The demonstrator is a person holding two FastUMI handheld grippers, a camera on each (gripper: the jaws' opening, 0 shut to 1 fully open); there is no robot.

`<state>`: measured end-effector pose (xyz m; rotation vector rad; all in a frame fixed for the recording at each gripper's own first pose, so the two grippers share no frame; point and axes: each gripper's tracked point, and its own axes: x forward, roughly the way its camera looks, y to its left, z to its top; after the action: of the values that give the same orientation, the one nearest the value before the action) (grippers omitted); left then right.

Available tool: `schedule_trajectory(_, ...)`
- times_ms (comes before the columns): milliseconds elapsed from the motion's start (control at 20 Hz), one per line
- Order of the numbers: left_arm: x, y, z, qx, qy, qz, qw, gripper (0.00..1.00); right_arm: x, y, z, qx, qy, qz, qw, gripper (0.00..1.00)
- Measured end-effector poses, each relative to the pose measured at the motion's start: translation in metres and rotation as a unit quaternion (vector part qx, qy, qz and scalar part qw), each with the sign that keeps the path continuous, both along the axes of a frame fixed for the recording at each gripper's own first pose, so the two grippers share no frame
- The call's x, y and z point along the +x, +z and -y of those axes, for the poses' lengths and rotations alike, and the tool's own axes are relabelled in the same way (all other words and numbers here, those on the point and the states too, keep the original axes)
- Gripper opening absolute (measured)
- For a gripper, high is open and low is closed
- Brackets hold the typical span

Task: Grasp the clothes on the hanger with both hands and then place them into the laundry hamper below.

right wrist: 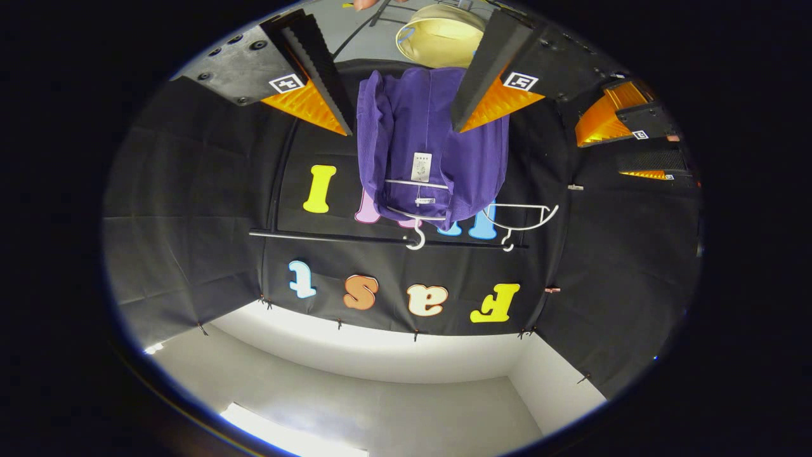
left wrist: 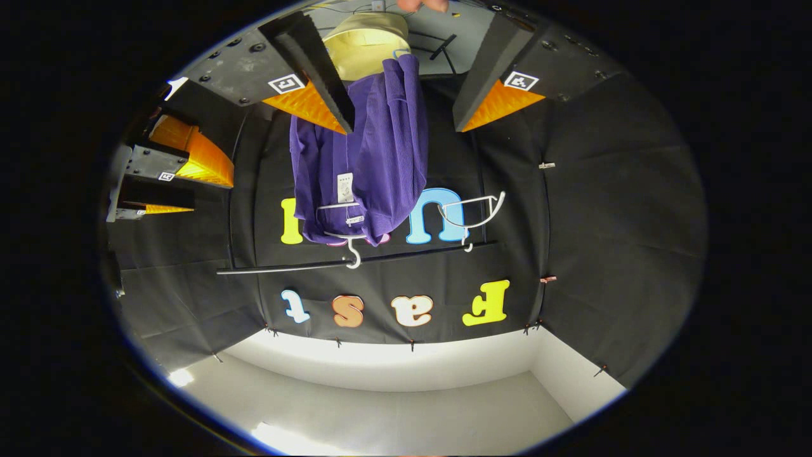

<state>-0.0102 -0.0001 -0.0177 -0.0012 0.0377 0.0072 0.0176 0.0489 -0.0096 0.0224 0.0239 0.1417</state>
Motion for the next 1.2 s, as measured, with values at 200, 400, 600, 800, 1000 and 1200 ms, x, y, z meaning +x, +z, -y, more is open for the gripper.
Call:
schedule_trajectory(200, 0.049, 0.012, -0.008, -0.006, -0.017, 0.004, 1.000, 0.97, 0.023, -0.001, -0.012, -0.003, 0.008, -0.003, 1.000, 0.97)
schedule_trajectory(400, 0.089, 0.013, 0.003, -0.001, -0.024, 0.008, 1.000, 0.99, 0.064, -0.012, -0.014, 0.009, 0.018, -0.022, 1.000, 0.97)
schedule_trajectory(600, 0.140, 0.014, 0.025, -0.008, -0.015, 0.013, 1.000, 0.98, 0.124, -0.023, -0.002, 0.020, 0.019, -0.016, 0.999, 0.98)
schedule_trajectory(800, 0.196, 0.007, 0.054, -0.015, 0.005, 0.025, 1.000, 0.98, 0.185, -0.047, 0.026, 0.025, 0.021, -0.010, 0.999, 0.97)
schedule_trajectory(1000, 0.247, -0.008, 0.073, -0.006, 0.030, 0.027, 0.999, 0.98, 0.244, -0.075, 0.040, 0.032, 0.033, -0.011, 0.999, 0.98)
schedule_trajectory(1200, 0.293, -0.025, 0.090, -0.001, 0.037, 0.024, 0.999, 0.99, 0.293, -0.093, 0.037, 0.041, 0.048, -0.008, 0.998, 0.98)
